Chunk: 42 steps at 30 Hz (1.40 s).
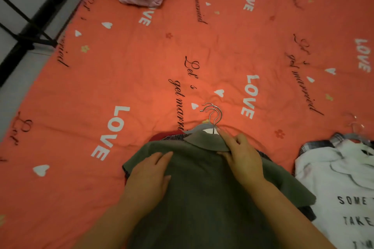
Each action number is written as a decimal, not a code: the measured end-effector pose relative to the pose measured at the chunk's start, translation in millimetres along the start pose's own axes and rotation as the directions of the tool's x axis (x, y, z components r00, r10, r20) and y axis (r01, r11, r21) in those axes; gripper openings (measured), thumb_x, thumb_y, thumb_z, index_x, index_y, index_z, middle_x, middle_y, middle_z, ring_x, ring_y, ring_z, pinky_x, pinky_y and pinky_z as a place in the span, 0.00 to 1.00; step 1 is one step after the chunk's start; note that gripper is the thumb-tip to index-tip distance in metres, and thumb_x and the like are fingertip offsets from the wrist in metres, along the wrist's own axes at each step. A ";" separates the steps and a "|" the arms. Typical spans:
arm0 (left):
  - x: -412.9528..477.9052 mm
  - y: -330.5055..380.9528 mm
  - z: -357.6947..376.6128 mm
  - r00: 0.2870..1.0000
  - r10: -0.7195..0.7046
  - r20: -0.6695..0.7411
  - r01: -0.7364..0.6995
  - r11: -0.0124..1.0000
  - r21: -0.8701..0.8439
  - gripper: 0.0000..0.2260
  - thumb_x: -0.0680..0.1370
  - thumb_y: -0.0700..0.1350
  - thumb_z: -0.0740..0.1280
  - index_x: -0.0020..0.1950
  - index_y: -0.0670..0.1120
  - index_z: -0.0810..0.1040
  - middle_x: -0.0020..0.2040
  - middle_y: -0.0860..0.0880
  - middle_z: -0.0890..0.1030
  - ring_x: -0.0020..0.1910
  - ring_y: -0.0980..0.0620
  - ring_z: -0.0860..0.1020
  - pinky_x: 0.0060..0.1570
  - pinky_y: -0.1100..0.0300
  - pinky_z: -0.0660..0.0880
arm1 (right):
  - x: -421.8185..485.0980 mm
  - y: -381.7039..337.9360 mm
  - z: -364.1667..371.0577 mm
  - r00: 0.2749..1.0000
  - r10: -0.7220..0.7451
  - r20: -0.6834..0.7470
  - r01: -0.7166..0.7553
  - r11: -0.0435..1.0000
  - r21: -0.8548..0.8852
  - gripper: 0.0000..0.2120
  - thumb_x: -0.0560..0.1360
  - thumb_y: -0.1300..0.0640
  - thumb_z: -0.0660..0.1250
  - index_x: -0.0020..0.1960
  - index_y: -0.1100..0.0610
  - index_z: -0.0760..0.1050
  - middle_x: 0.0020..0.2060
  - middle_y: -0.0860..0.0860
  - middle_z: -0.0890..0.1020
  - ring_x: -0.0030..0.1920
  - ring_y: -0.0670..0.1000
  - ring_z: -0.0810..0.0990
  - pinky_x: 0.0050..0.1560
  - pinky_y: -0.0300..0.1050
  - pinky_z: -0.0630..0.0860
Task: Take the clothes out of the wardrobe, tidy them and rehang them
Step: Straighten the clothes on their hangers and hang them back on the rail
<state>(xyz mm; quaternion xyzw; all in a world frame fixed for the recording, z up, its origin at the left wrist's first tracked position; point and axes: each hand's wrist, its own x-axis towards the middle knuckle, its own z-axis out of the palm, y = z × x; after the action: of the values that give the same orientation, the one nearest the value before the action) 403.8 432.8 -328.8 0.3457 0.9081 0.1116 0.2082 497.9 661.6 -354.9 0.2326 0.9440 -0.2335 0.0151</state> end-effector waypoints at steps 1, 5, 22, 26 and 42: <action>-6.8 2.7 -9.8 0.999 -0.005 -0.051 0.003 0.999 -0.034 0.28 0.77 0.51 0.62 0.75 0.52 0.56 0.71 0.51 0.64 0.68 0.53 0.65 0.67 0.60 0.62 | -8.8 -11.9 -10.4 1.000 -0.027 -0.016 0.027 1.000 -0.012 0.27 0.73 0.49 0.68 0.71 0.46 0.65 0.43 0.47 0.66 0.40 0.50 0.71 0.34 0.42 0.65; -43.3 12.3 -57.0 0.969 0.004 -0.249 -0.021 0.998 -0.066 0.34 0.74 0.52 0.68 0.76 0.51 0.55 0.71 0.48 0.65 0.68 0.47 0.66 0.65 0.53 0.65 | -43.8 -71.0 -54.5 0.987 -0.151 -0.052 0.150 0.988 -0.025 0.28 0.72 0.51 0.70 0.70 0.47 0.67 0.45 0.51 0.73 0.42 0.52 0.75 0.34 0.43 0.67; -434.4 -124.8 -215.1 0.696 -0.163 -0.700 0.181 0.982 -0.048 0.46 0.71 0.61 0.67 0.63 0.69 0.26 0.56 0.53 0.70 0.50 0.50 0.74 0.47 0.59 0.68 | -237.7 -468.6 -136.8 0.609 -0.793 -0.003 0.789 0.606 -0.098 0.31 0.72 0.49 0.68 0.71 0.37 0.60 0.46 0.42 0.64 0.51 0.49 0.72 0.43 0.40 0.64; -558.7 -166.8 -242.7 0.558 -0.211 -0.802 0.292 0.955 -0.048 0.45 0.71 0.60 0.67 0.64 0.70 0.28 0.55 0.52 0.71 0.48 0.51 0.75 0.46 0.56 0.73 | -300.9 -568.8 -120.0 0.393 -0.919 -0.017 0.919 0.393 -0.036 0.37 0.72 0.47 0.68 0.71 0.32 0.49 0.51 0.41 0.64 0.49 0.42 0.65 0.46 0.34 0.61; -959.7 -273.9 -244.0 -0.043 -0.516 -0.856 0.864 0.411 -0.291 0.44 0.71 0.63 0.67 0.60 0.76 0.27 0.60 0.54 0.63 0.51 0.52 0.73 0.53 0.60 0.70 | -538.0 -900.4 22.5 -0.410 -0.910 -0.065 0.902 -0.415 0.122 0.43 0.75 0.41 0.62 0.63 0.29 0.24 0.53 0.45 0.68 0.46 0.47 0.71 0.44 0.39 0.70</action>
<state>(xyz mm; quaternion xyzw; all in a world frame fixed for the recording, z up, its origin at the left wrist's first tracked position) 780.5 -430.4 81.9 -0.2567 0.9110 -0.0136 -0.3224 573.8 -285.8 89.5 -0.6734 0.6901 -0.2037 -0.1700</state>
